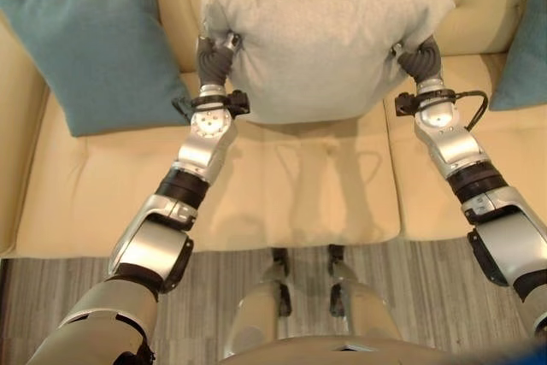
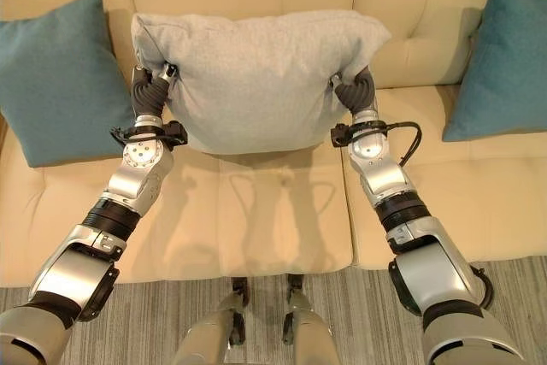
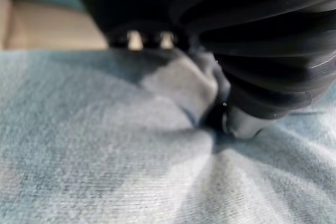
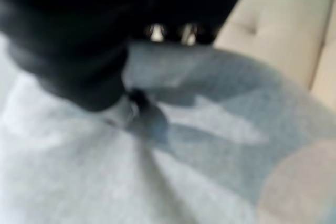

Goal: Pick up all the scattered cushions and arrange them neatly on the sofa.

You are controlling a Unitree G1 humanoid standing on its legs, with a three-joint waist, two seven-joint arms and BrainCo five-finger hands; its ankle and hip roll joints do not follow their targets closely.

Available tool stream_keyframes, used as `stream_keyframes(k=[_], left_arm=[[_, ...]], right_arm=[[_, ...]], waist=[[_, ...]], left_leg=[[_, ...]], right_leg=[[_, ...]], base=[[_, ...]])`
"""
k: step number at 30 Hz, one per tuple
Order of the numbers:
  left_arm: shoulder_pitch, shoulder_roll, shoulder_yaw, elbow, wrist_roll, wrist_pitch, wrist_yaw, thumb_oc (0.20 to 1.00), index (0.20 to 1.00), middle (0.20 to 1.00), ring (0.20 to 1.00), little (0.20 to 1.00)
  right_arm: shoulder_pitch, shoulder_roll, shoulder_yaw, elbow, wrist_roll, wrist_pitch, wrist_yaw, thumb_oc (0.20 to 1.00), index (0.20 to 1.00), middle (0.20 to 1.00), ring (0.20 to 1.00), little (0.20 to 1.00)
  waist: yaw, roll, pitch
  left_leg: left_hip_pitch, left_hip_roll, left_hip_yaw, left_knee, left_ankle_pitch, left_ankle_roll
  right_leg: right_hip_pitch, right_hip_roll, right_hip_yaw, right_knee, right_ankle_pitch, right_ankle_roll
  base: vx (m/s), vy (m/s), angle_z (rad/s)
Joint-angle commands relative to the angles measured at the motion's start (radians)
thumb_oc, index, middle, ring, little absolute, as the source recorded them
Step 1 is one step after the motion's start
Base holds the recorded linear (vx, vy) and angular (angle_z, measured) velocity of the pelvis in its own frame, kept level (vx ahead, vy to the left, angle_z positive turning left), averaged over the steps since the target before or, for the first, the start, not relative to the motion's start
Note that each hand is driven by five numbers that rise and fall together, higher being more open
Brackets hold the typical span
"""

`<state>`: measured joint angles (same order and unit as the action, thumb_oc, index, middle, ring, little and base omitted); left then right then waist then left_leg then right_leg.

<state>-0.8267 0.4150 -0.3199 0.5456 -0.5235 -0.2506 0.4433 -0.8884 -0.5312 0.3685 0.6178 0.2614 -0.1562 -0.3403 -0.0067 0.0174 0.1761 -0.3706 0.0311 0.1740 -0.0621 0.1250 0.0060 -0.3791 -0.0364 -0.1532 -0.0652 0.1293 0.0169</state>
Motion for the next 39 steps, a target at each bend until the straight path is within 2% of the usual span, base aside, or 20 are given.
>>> stream_keyframes(k=[1, 7, 9, 15, 16, 17, 18, 19, 22, 25, 28, 34, 39], left_arm=[[-0.187, -0.046, -0.089, -0.016, 0.003, -0.122, -0.027, 0.2, 0.2, 0.2, 0.2, 0.2], [-0.174, -0.054, -0.088, -0.01, 0.01, -0.115, -0.031, 0.2, 0.2, 0.2, 0.2, 0.2], [-0.2, -0.057, -0.1, 0.045, 0.007, -0.112, -0.029, 0.2, 0.2, 0.2, 0.2, 0.2], [-0.324, -0.033, -0.121, 0.154, 0.026, -0.102, -0.011, 0.2, 0.2, 0.2, 0.2, 0.2], [-0.352, -0.033, -0.121, 0.176, 0.02, -0.103, -0.004, 0.313, 0.313, 0.313, 0.313, 0.313], [-0.376, -0.031, -0.12, 0.197, 0.012, -0.103, 0.002, 0.617, 0.617, 0.617, 0.617, 0.617], [-0.376, -0.031, -0.12, 0.197, 0.012, -0.103, 0.002, 0.617, 0.617, 0.617, 0.617, 0.617], [-0.41, -0.025, -0.125, 0.23, 0.012, -0.101, 0.013, 1.0, 1.0, 1.0, 1.0, 1.0], [-0.544, -0.024, -0.149, 0.398, -0.027, -0.078, 0.038, 1.0, 1.0, 1.0, 1.0, 1.0], [-0.575, -0.031, -0.142, 0.469, -0.079, -0.075, 0.037, 1.0, 1.0, 1.0, 1.0, 1.0], [-0.576, -0.01, -0.122, 0.514, -0.134, -0.063, 0.014, 1.0, 1.0, 1.0, 1.0, 1.0], [-0.467, 0.067, -0.048, 0.392, -0.15, -0.091, 0.013, 1.0, 1.0, 1.0, 1.0, 1.0], [-0.309, 0.095, -0.016, 0.252, -0.108, -0.098, -0.024, 1.0, 1.0, 1.0, 1.0, 1.0]], right_arm=[[-0.158, 0.046, 0.055, -0.054, -0.007, -0.085, 0.001, 0.2, 0.2, 0.2, 0.2, 0.2], [-0.157, 0.047, 0.055, -0.036, -0.014, -0.084, 0.004, 0.2, 0.2, 0.2, 0.2, 0.2], [-0.191, 0.041, 0.072, 0.036, -0.014, -0.085, 0.003, 0.2, 0.2, 0.2, 0.2, 0.2], [-0.342, 0.007, 0.123, 0.188, -0.057, -0.066, -0.031, 0.2, 0.2, 0.2, 0.2, 0.2], [-0.375, 0.004, 0.14, 0.219, -0.072, -0.056, -0.043, 0.203, 0.203, 0.203, 0.203, 0.203], [-0.402, 0.005, 0.15, 0.25, -0.083, -0.049, -0.056, 0.533, 0.533, 0.533, 0.533, 0.533], [-0.402, 0.005, 0.15, 0.251, -0.083, -0.049, -0.056, 0.533, 0.533, 0.533, 0.533, 0.533], [-0.437, 0.003, 0.167, 0.296, -0.086, -0.038, -0.057, 1.0, 1.0, 1.0, 1.0, 1.0], [-0.542, 0.038, 0.21, 0.499, -0.073, 0.009, -0.094, 1.0, 1.0, 1.0, 1.0, 1.0], [-0.562, 0.063, 0.2, 0.563, -0.024, 0.021, -0.098, 1.0, 1.0, 1.0, 1.0, 1.0], [-0.558, 0.067, 0.164, 0.585, 0.1, 0.01, -0.083, 1.0, 1.0, 1.0, 1.0, 1.0], [-0.482, -0.041, 0.079, 0.475, 0.151, -0.028, -0.099, 1.0, 1.0, 1.0, 1.0, 1.0], [-0.325, -0.14, 0.027, 0.377, 0.154, -0.044, -0.038, 1.0, 1.0, 1.0, 1.0, 1.0]], waist=[[0.011, -0.035, -0.013], [0.014, -0.026, 0.011], [0.016, -0.023, 0.041], [0.018, -0.024, 0.053], [0.016, -0.024, 0.054], [0.015, -0.023, 0.055], [0.015, -0.023, 0.055], [0.015, -0.024, 0.054], [0.013, -0.026, 0.045], [0.011, -0.025, 0.038], [0.01, -0.023, 0.023], [0.009, -0.02, 0.016], [0.008, -0.022, 0.014]], left_leg=[[0.015, 0.015, -0.067, 0.013, -0.007, -0.071], [-0.012, 0.012, -0.072, 0.009, 0.002, -0.074], [-0.074, 0.009, -0.074, 0.033, 0.0, -0.073], [-0.184, 0.009, -0.09, 0.066, 0.008, -0.071], [-0.191, 0.01, -0.092, 0.066, 0.011, -0.072], [-0.196, 0.011, -0.092, 0.065, 0.013, -0.073], [-0.196, 0.011, -0.092, 0.065, 0.013, -0.073], [-0.2, 0.011, -0.092, 0.062, 0.015, -0.074], [-0.2, 0.011, -0.096, 0.058, 0.017, -0.077], [-0.189, 0.012, -0.099, 0.059, 0.013, -0.078], [-0.158, 0.011, -0.101, 0.062, 0.004, -0.08], [-0.082, 0.012, -0.098, 0.039, 0.0, -0.084], [0.006, 0.012, -0.092, 0.013, -0.004, -0.087]], right_leg=[[-0.03, -0.081, -0.047, 0.077, 0.0, 0.116], [-0.064, -0.089, -0.052, 0.091, 0.002, 0.116], [-0.124, -0.093, -0.044, 0.106, 0.008, 0.117], [-0.223, -0.092, -0.034, 0.114, 0.029, 0.119], [-0.229, -0.092, -0.035, 0.112, 0.031, 0.12], [-0.236, -0.092, -0.034, 0.111, 0.035, 0.121], [-0.236, -0.092, -0.034, 0.111, 0.035, 0.121], [-0.24, -0.09, -0.035, 0.108, 0.038, 0.121], [-0.233, -0.085, -0.033, 0.084, 0.052, 0.125], [-0.22, -0.084, -0.032, 0.076, 0.05, 0.123], [-0.186, -0.084, -0.031, 0.076, 0.042, 0.119], [-0.116, -0.081, -0.037, 0.065, 0.035, 0.117], [-0.036, -0.081, -0.049, 0.06, 0.024, 0.116]], base=[[0.0, 0.0, 0.0], [-0.01, 0.006, 0.02], [-0.06, -0.004, 0.04], [-0.03, -0.012, 0.0], [0.0, 0.0, 0.0], [0.0, 0.0, 0.0], [0.0, 0.0, 0.0], [0.0, 0.0, 0.0], [0.0, 0.0, 0.0], [0.0, 0.0, 0.0], [0.0, 0.0, 0.0], [0.0, 0.0, 0.0], [0.01, -0.004, 0.03]])
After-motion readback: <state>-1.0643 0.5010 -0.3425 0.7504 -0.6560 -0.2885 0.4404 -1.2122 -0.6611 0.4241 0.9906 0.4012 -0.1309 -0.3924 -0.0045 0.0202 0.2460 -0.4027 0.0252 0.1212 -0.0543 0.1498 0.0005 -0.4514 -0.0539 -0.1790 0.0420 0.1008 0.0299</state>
